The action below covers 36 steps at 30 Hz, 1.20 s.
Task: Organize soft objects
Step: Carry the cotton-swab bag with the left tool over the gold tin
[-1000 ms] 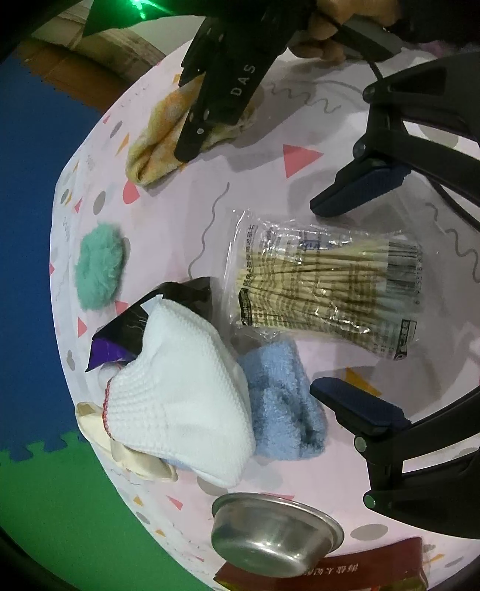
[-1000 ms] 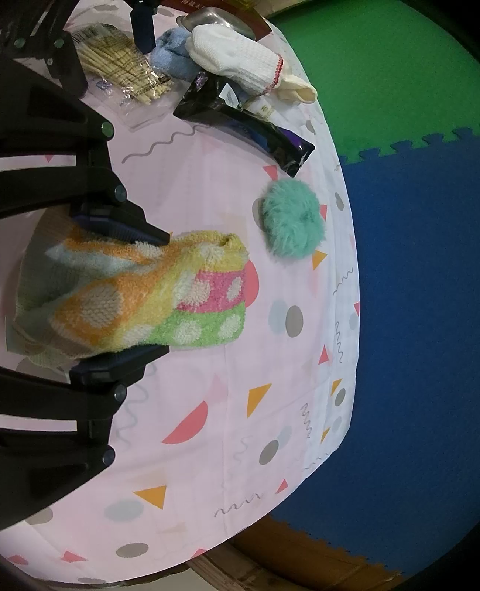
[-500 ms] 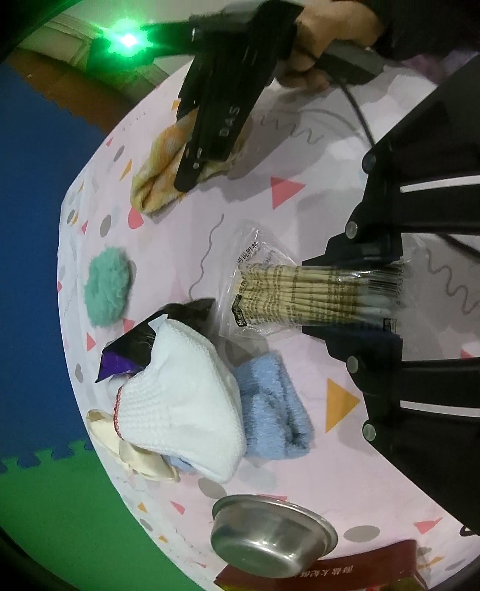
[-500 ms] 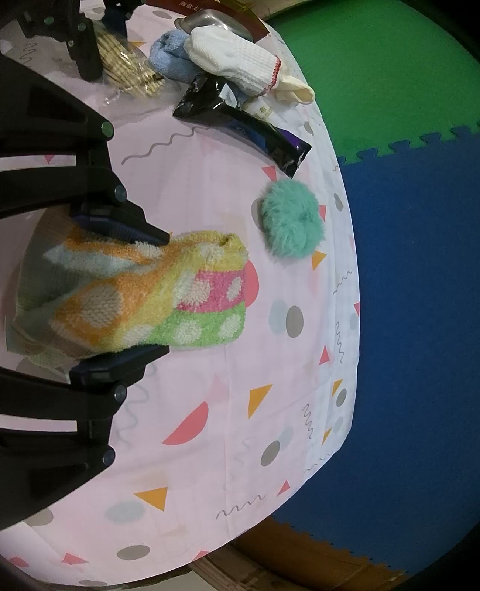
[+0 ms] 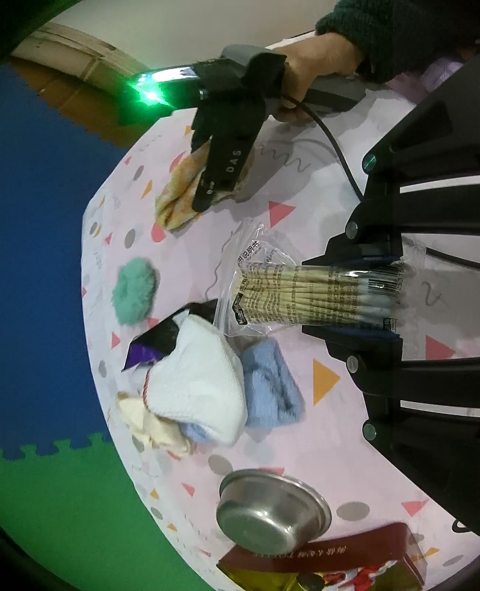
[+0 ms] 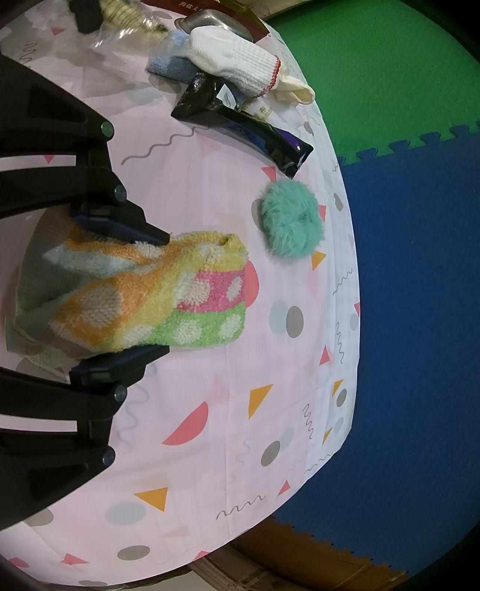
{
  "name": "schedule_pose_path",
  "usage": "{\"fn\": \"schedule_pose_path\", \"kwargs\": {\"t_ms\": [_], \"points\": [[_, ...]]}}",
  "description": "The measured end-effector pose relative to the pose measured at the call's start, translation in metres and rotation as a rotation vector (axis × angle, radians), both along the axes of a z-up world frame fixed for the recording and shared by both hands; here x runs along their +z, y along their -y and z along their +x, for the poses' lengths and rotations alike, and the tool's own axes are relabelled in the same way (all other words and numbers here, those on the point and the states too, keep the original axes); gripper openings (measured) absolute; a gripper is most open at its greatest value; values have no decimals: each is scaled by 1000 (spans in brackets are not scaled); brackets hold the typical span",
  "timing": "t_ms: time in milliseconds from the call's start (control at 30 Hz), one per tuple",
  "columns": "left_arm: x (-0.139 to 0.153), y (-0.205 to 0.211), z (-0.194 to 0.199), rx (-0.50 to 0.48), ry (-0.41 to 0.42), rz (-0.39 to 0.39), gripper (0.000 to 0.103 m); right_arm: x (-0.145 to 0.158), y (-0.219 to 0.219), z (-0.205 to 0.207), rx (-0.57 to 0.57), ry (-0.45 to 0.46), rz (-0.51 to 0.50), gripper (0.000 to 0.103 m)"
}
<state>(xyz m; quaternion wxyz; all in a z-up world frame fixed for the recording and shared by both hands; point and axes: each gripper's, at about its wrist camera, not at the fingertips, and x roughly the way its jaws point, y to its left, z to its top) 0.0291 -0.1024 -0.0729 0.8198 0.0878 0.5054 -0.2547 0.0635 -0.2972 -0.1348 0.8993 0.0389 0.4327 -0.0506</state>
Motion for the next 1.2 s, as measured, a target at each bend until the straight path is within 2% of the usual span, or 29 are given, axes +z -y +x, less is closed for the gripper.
{"fn": "schedule_pose_path", "kwargs": {"t_ms": [400, 667, 867, 1033, 1200], "points": [[31, -39, 1, 47, 65, -23, 23, 0, -1, 0, -2, -1, -2, 54], [44, -51, -9, 34, 45, -73, 23, 0, -1, 0, -2, -1, -3, 54], [51, -52, -23, 3, 51, -73, 23, 0, -1, 0, -3, -1, -4, 54], [60, -66, -18, 42, 82, -55, 23, 0, -1, 0, -3, -1, -4, 54], [65, -103, 3, 147, 111, -12, 23, 0, -1, 0, -4, -2, -5, 54]]}}
